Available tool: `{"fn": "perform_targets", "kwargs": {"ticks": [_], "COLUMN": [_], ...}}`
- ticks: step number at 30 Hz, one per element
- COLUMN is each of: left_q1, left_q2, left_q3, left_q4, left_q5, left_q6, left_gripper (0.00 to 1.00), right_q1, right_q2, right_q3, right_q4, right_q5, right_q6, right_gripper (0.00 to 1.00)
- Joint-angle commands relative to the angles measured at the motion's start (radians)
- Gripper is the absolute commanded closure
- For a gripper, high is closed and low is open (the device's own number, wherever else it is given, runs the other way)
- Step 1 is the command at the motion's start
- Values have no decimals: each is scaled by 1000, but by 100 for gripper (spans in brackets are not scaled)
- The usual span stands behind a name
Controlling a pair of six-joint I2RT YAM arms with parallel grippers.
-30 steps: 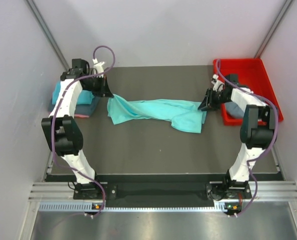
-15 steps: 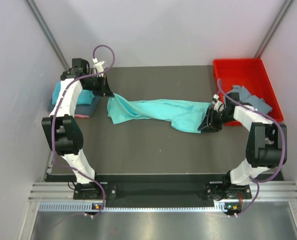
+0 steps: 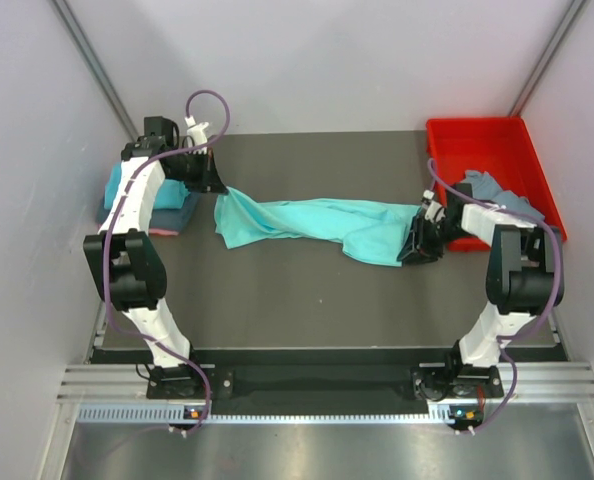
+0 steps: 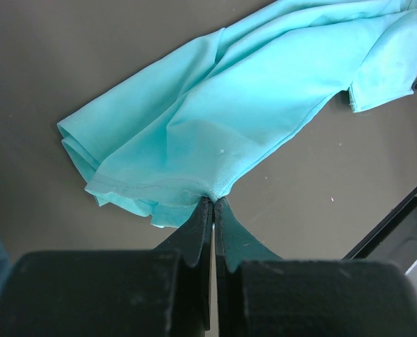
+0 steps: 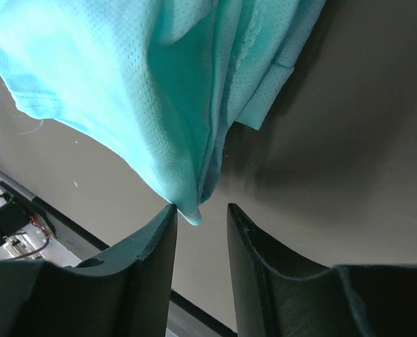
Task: Fold and stack the t-shirts
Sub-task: Flatten the tshirt out
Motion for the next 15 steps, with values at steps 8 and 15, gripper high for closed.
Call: {"fn": "perform_targets", "kwargs": {"ticks": [8,15], "left_q1": [-1,-1], "left_q2": [-20,-17], "left_q3": [23,25], "left_q4": [31,31], "left_q5": [17,14], "left_q6": [6,8], "left_gripper": [100,100], "right_q1": [13,25], "right_q2": [-9,-5], "right_q3": [23,20], "right_q4": [14,22], "right_q5": [-3,-26], "right_q6": [-17,-16], "right_gripper": [71,80]}}
